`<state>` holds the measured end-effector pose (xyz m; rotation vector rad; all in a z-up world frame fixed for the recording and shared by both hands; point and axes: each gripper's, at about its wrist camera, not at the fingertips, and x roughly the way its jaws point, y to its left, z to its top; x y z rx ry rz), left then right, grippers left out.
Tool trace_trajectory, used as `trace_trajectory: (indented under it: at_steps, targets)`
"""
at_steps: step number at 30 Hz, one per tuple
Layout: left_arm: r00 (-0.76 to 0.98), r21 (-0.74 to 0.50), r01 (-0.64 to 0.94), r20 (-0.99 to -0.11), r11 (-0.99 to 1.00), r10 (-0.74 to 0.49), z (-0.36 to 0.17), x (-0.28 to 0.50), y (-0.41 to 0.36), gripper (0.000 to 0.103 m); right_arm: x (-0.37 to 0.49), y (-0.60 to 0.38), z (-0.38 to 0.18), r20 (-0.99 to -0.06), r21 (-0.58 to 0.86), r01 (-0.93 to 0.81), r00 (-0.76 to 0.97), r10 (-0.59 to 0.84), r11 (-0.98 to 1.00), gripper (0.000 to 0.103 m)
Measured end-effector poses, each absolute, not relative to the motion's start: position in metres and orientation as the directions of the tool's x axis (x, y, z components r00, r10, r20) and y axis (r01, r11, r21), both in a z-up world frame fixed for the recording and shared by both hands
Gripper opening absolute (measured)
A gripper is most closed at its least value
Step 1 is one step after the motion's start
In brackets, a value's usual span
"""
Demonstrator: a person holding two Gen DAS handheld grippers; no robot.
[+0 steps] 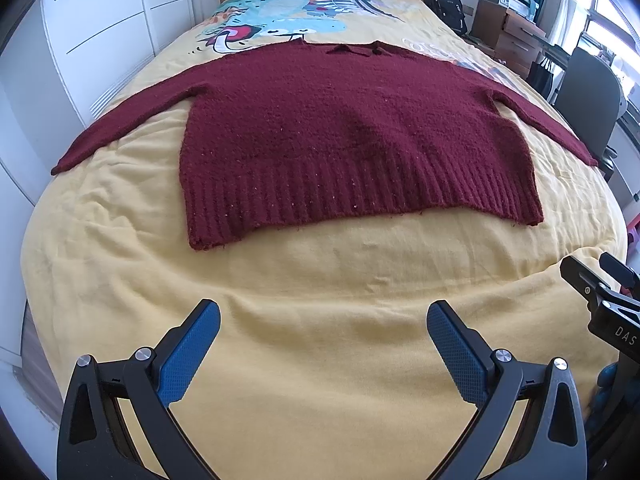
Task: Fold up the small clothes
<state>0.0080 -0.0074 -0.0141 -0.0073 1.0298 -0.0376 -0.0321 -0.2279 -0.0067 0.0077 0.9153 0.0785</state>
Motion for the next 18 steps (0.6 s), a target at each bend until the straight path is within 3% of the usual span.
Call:
trace_trajectory:
  at_steps: [18]
  targets:
    - [0.525,-0.031,0.047,-0.849,0.998,-0.051,-0.0131,0.0094,-0.0096,0.102,-0.031,-0.228,-0.0082,-0.795,0.032,-0.058,0.604,0.06,0.998,0.103]
